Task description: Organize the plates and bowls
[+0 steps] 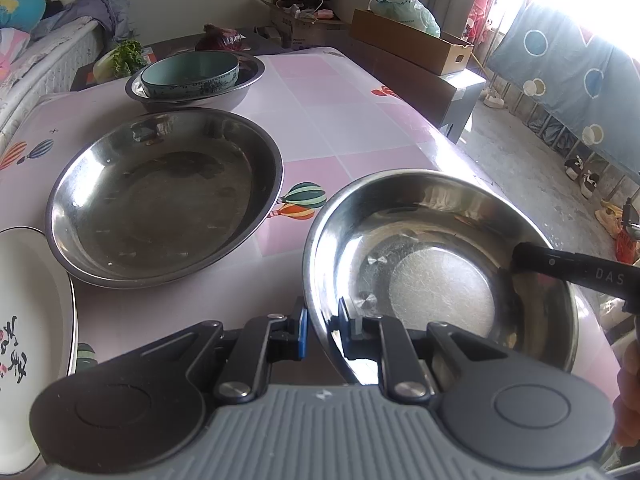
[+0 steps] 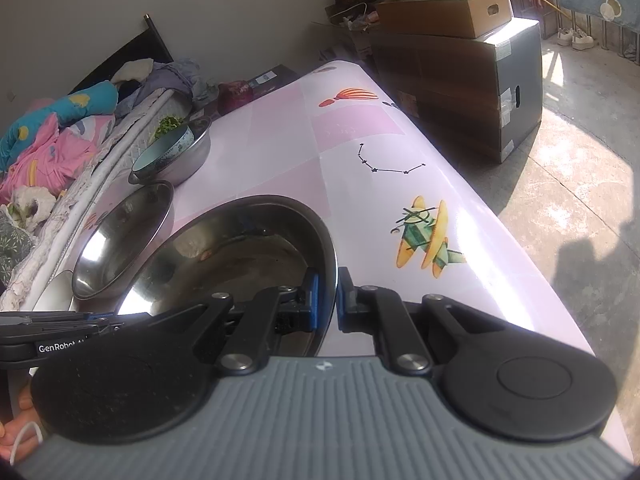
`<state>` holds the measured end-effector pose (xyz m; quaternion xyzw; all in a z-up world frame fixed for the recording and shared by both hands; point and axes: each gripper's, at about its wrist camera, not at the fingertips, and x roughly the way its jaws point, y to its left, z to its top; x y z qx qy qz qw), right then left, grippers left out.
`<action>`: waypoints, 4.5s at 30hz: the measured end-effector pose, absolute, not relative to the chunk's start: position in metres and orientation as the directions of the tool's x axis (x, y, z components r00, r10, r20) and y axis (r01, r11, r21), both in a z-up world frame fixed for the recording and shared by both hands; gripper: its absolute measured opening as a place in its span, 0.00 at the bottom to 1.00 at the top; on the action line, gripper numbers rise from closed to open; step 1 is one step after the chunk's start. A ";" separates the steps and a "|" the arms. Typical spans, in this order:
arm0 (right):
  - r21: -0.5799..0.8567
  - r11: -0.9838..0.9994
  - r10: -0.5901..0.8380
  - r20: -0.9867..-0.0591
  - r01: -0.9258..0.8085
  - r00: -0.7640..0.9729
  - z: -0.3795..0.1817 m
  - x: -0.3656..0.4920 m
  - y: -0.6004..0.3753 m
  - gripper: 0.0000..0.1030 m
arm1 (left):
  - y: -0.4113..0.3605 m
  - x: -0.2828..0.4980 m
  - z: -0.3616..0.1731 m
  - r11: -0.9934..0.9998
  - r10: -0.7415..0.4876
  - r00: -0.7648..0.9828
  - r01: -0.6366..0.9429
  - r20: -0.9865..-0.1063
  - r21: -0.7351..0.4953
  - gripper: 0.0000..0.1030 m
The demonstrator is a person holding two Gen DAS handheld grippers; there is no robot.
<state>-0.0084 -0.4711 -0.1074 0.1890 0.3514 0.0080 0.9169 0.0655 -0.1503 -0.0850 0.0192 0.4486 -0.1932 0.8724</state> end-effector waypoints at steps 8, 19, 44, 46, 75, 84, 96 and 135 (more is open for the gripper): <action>0.350 0.930 0.147 -0.638 0.114 0.756 -0.103 -0.008 -0.470 0.07 | -0.149 0.065 -0.083 0.924 -0.325 0.525 0.352 -0.787 -0.146 0.16; 0.353 0.929 0.151 -0.639 0.114 0.754 -0.101 -0.008 -0.471 0.08 | -0.147 0.062 -0.081 0.924 -0.327 0.532 0.351 -0.781 -0.148 0.16; 0.371 0.920 0.157 -0.645 0.126 0.748 -0.104 -0.012 -0.473 0.08 | -0.149 0.062 -0.082 0.922 -0.332 0.528 0.358 -0.782 -0.149 0.16; 0.371 0.920 0.157 -0.645 0.127 0.748 -0.104 -0.012 -0.473 0.08 | -0.149 0.062 -0.083 0.922 -0.332 0.528 0.358 -0.782 -0.150 0.16; 0.370 0.921 0.155 -0.640 0.125 0.753 -0.100 -0.015 -0.473 0.08 | -0.148 0.059 -0.078 0.918 -0.345 0.531 0.362 -0.774 -0.161 0.16; 0.360 0.926 0.152 -0.629 0.112 0.762 -0.091 -0.017 -0.469 0.08 | -0.140 0.058 -0.071 0.918 -0.357 0.545 0.357 -0.758 -0.175 0.16; 0.350 0.935 0.176 -0.605 0.062 0.776 -0.070 -0.003 -0.451 0.08 | -0.119 0.059 -0.053 0.927 -0.355 0.588 0.324 -0.727 -0.190 0.16; 0.394 0.912 0.370 -0.674 -0.113 0.640 -0.076 0.147 -0.318 0.10 | -0.003 0.140 -0.055 0.979 -0.195 0.604 0.072 -0.772 -0.191 0.21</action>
